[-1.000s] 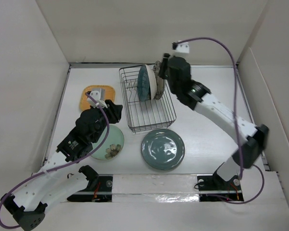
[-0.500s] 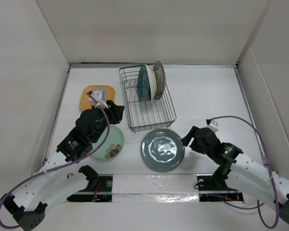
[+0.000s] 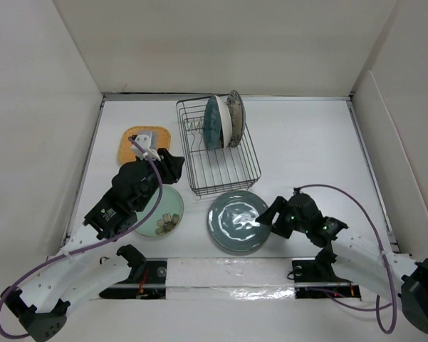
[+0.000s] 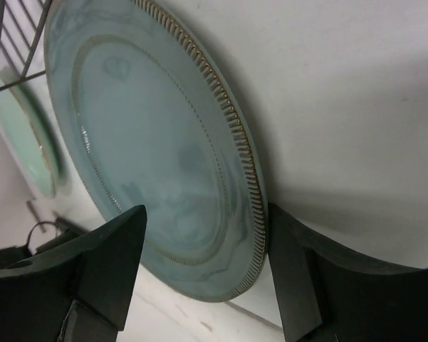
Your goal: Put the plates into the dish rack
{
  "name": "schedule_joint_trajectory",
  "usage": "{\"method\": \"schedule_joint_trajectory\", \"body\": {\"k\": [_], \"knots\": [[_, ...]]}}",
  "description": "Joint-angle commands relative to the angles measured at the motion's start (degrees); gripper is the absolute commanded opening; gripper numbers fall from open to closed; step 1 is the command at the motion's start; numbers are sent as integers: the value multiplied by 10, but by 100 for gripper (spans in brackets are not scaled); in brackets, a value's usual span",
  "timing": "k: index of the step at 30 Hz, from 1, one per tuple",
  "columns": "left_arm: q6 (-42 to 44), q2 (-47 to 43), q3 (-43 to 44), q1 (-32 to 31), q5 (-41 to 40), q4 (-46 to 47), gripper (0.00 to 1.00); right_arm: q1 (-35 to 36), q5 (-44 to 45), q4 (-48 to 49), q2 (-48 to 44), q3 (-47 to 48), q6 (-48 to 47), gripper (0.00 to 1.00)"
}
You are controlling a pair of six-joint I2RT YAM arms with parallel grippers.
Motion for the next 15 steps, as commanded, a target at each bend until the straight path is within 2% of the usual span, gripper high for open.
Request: {"method": "schedule_joint_trajectory", "body": {"k": [1,3,6,7,9,10,11,14,15], "knots": [[-3,-2,3,1,3,24,29,-5,-52,28,42,-40,13,70],[-3,-1,4,1,5,25,29,-5,-66,52,54,-63,22,67],[-3,-2,4,1,4,26,29,1,-66,81,64,-89,43,57],[-3,-2,4,1,3,26,29,1,-61,81,64,-89,46,49],[-3,-1,4,1,2,26,29,15,-46,74,58,-88,54,40],[-3,-1,3,1,2,26,29,15,-39,68,53,-86,59,23],[-3,-1,3,1,2,26,29,22,-32,59,46,-83,62,15],[-2,2,4,1,0,26,30,28,-5,25,10,-73,59,0],[-2,2,4,1,-1,26,30,34,-1,18,0,-73,55,0]]}}
